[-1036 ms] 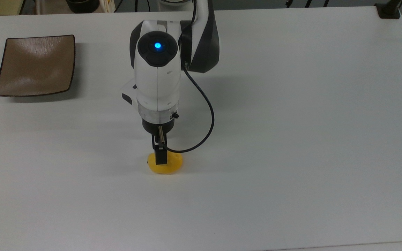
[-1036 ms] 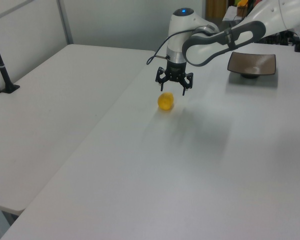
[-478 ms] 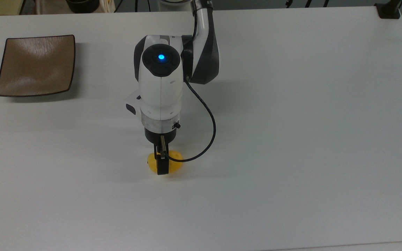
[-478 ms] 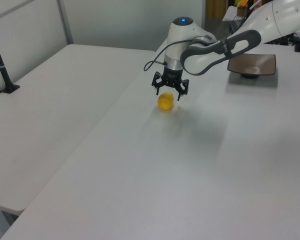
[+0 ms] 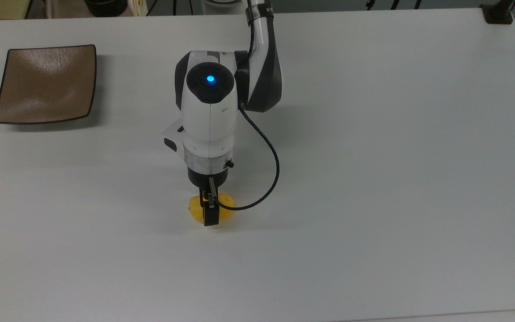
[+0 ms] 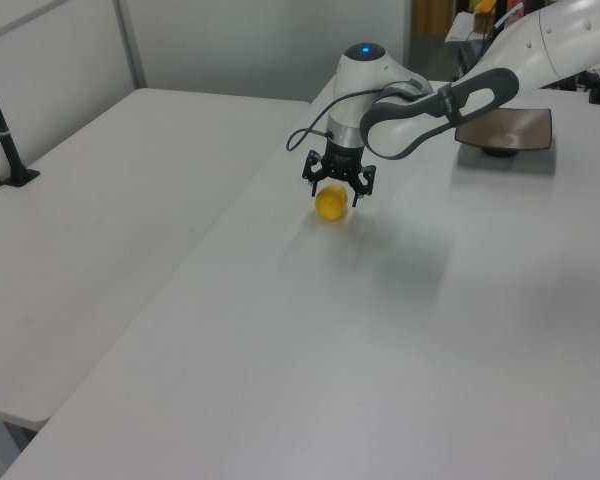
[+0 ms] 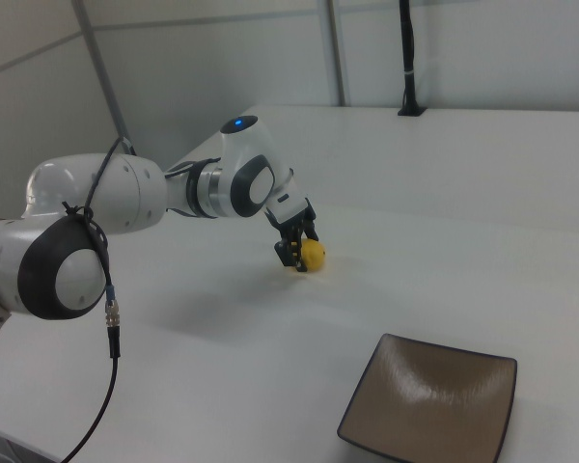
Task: Put potatoes on a ceramic plate
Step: 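Lift the grasped potato up off the table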
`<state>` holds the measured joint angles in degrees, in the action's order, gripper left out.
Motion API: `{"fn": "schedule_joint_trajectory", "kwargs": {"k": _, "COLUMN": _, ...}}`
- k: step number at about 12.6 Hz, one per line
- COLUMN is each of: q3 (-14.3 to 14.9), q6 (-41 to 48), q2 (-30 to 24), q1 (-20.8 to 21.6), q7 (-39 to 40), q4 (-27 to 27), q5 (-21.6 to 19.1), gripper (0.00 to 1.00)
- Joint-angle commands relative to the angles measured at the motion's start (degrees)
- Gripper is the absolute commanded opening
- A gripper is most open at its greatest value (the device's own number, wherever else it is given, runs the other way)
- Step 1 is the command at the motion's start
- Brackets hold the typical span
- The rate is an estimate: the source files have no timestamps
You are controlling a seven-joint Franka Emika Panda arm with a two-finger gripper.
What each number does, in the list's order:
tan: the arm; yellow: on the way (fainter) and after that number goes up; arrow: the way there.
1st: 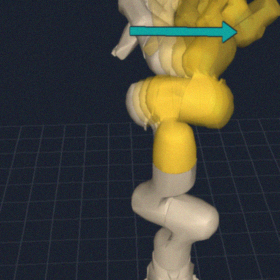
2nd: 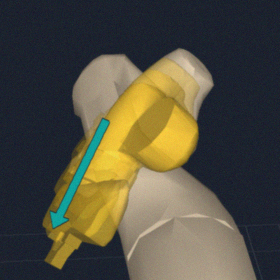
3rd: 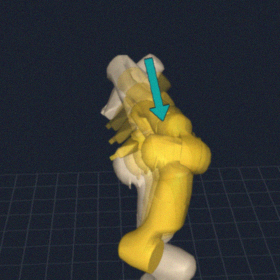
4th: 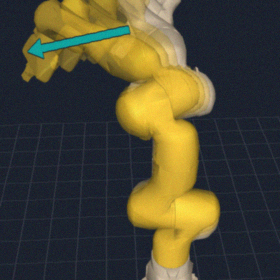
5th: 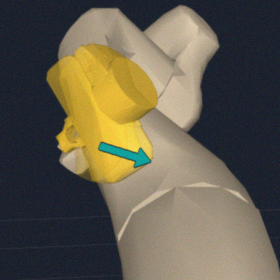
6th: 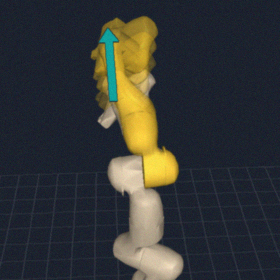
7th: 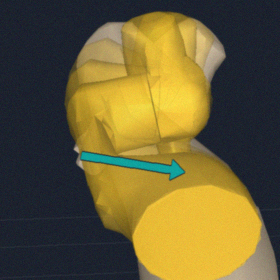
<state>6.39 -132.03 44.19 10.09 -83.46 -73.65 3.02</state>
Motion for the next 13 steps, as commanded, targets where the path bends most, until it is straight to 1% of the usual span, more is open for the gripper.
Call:
{"fn": "schedule_joint_trajectory", "kwargs": {"k": 1, "q3": 0.0, "q6": -0.8, "q2": 0.5, "q1": 0.5, "q7": 1.9, "q4": 0.7, "q5": 0.8, "gripper": 0.26}}
{"fn": "schedule_joint_trajectory", "kwargs": {"k": 2, "q3": 0.0, "q6": -0.8, "q2": 0.5, "q1": 0.5, "q7": 1.9, "q4": 0.4, "q5": 0.8, "gripper": 0.05}}
{"fn": "schedule_joint_trajectory", "kwargs": {"k": 3, "q3": 0.0, "q6": -0.8, "q2": 0.5, "q1": 0.5, "q7": 1.9, "q4": 0.3, "q5": 0.8, "gripper": 0.01}}
{"fn": "schedule_joint_trajectory", "kwargs": {"k": 6, "q3": 0.0, "q6": -0.7, "q2": 0.0, "q1": 0.5, "q7": 2.3, "q4": 0.3, "q5": 0.8, "gripper": 0.0}}
{"fn": "schedule_joint_trajectory", "kwargs": {"k": 8, "q3": 0.0, "q6": -0.2, "q2": -1.4, "q1": 0.5, "q7": 5.1, "q4": -0.3, "q5": 0.7, "gripper": 0.0}}
{"fn": "schedule_joint_trajectory", "kwargs": {"k": 10, "q3": -0.1, "q6": 0.1, "q2": -4.4, "q1": 0.5, "q7": 6.6, "q4": -2.3, "q5": 0.1, "gripper": 0.0}}
{"fn": "schedule_joint_trajectory", "kwargs": {"k": 13, "q3": -0.1, "q6": 1.2, "q2": -10.5, "q1": 1.1, "q7": 9.4, "q4": -6.1, "q5": -0.2, "gripper": 0.0}}
